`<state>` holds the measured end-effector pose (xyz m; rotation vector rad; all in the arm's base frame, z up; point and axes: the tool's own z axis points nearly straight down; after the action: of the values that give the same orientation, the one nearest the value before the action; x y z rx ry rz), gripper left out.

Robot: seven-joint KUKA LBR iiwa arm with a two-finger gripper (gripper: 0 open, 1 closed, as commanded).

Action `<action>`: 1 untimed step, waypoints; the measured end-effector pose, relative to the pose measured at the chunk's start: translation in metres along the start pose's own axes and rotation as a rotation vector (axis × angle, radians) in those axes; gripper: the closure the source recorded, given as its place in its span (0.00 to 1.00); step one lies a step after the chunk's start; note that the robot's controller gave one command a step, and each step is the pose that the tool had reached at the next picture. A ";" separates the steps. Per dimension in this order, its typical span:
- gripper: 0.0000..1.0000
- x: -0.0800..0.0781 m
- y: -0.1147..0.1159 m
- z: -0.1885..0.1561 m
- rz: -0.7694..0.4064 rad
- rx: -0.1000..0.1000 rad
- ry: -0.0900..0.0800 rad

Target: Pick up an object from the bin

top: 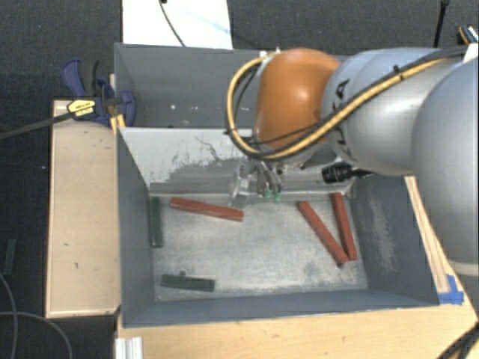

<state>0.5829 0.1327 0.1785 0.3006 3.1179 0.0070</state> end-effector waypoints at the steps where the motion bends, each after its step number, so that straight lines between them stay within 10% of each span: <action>1: 0.00 0.001 -0.001 0.005 0.001 0.003 0.007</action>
Offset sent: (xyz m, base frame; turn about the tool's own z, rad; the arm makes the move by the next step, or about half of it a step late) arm 0.0000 0.0000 0.0000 0.0000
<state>0.5815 0.1319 0.1733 0.3024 3.1251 0.0027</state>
